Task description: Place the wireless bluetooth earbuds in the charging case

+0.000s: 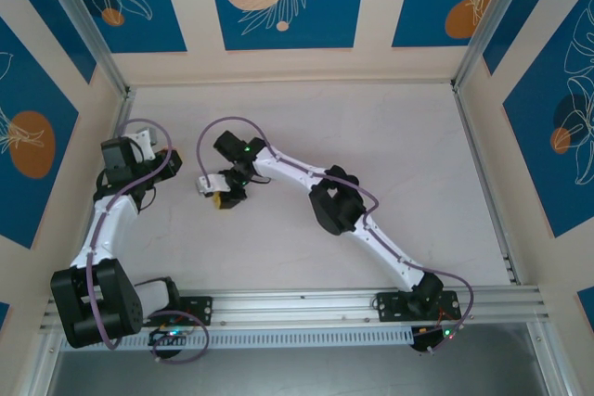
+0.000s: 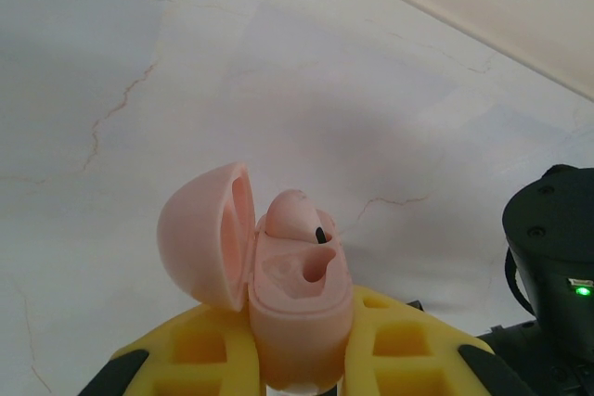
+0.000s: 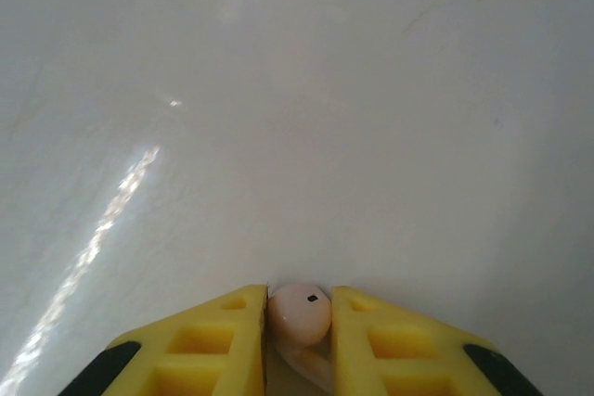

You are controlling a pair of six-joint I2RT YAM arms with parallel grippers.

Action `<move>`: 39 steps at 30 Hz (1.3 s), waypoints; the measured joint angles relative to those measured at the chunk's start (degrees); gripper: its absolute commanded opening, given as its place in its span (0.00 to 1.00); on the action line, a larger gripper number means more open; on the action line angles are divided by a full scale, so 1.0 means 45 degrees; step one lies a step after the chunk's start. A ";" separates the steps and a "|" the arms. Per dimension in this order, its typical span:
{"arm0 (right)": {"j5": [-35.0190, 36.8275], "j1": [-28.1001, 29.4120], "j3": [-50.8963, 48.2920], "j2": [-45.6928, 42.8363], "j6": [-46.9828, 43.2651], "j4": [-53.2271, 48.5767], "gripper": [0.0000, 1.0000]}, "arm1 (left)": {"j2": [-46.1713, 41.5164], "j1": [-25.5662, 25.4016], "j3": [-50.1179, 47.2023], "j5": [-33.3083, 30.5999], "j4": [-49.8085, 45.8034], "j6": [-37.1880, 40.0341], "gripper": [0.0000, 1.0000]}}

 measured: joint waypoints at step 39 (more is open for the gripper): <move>0.5668 -0.0068 -1.4834 -0.9680 1.4610 0.3177 0.21 | 0.0015 -0.2599 0.0000 -0.0738 0.0151 0.0044 0.08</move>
